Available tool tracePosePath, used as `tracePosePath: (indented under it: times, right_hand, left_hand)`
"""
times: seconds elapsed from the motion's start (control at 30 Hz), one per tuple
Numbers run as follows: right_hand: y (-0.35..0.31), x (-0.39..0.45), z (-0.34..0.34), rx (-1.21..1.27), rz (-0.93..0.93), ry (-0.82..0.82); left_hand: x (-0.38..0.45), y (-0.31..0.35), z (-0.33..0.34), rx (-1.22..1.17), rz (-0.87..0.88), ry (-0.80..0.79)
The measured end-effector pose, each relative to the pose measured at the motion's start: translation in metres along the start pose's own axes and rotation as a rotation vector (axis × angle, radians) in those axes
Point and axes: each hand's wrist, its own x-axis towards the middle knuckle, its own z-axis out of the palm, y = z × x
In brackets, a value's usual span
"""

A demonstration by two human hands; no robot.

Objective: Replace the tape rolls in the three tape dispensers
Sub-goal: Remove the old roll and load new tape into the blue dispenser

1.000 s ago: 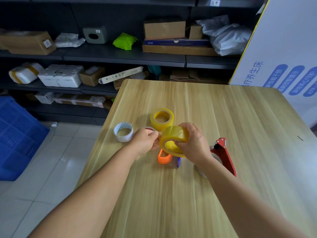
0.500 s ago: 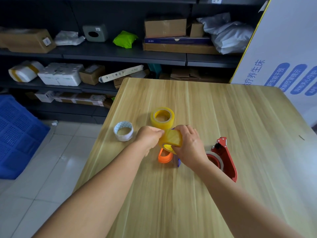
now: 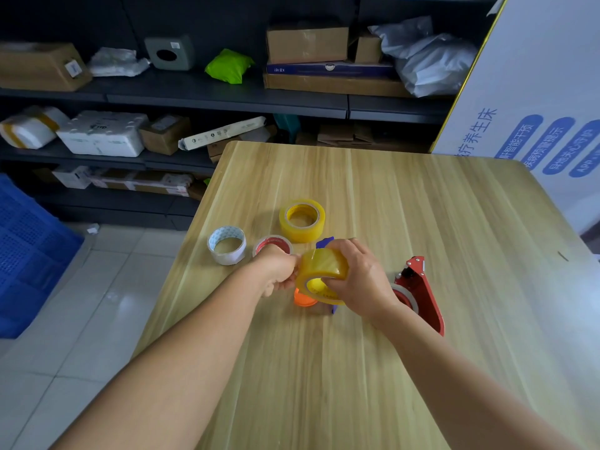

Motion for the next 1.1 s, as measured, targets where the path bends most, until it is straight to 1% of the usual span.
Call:
tracePosePath:
  times: [0.13, 0.27, 0.33, 0.4, 0.5, 0.6, 0.77, 0.83, 0.9, 0.93, 1.1]
  right_hand:
    - [0.000, 0.003, 0.003, -0.014, -0.004, -0.021]
    - [0.001, 0.007, 0.008, -0.017, 0.018, -0.041]
    - [0.001, 0.009, 0.009, -0.014, 0.019, -0.035]
    - [0.000, 0.011, 0.011, -0.022, 0.018, -0.037]
    - [-0.002, 0.014, 0.013, -0.015, 0.025, -0.041]
    - [-0.002, 0.014, 0.016, -0.009, 0.008, -0.057]
    - [-0.002, 0.016, 0.020, 0.022, 0.067, -0.043]
    - [-0.004, 0.018, 0.021, 0.042, 0.108, -0.032]
    - [-0.005, 0.019, 0.022, 0.053, 0.142, -0.019]
    - [-0.005, 0.020, 0.023, 0.060, 0.153, -0.015]
    - [-0.004, 0.027, 0.031, 0.096, 0.186, -0.027]
  left_hand:
    - [0.003, -0.001, -0.002, 0.228, 0.007, 0.033]
    - [0.004, 0.000, -0.011, 0.329, 0.048, 0.049]
    - [0.005, -0.001, -0.014, 0.297, 0.079, 0.053]
    - [0.009, -0.004, -0.017, 0.177, 0.115, 0.042]
    - [0.008, -0.007, -0.022, -0.014, 0.137, -0.044]
    - [0.006, -0.011, -0.025, -0.045, 0.142, -0.086]
    - [0.005, -0.012, -0.024, -0.104, 0.079, -0.026]
    - [0.005, -0.013, -0.027, -0.115, 0.059, -0.068]
    - [0.004, -0.016, -0.029, -0.070, 0.066, -0.109]
    - [0.004, -0.017, -0.029, -0.063, 0.065, -0.101]
    - [0.014, -0.016, -0.025, -0.097, 0.001, 0.056]
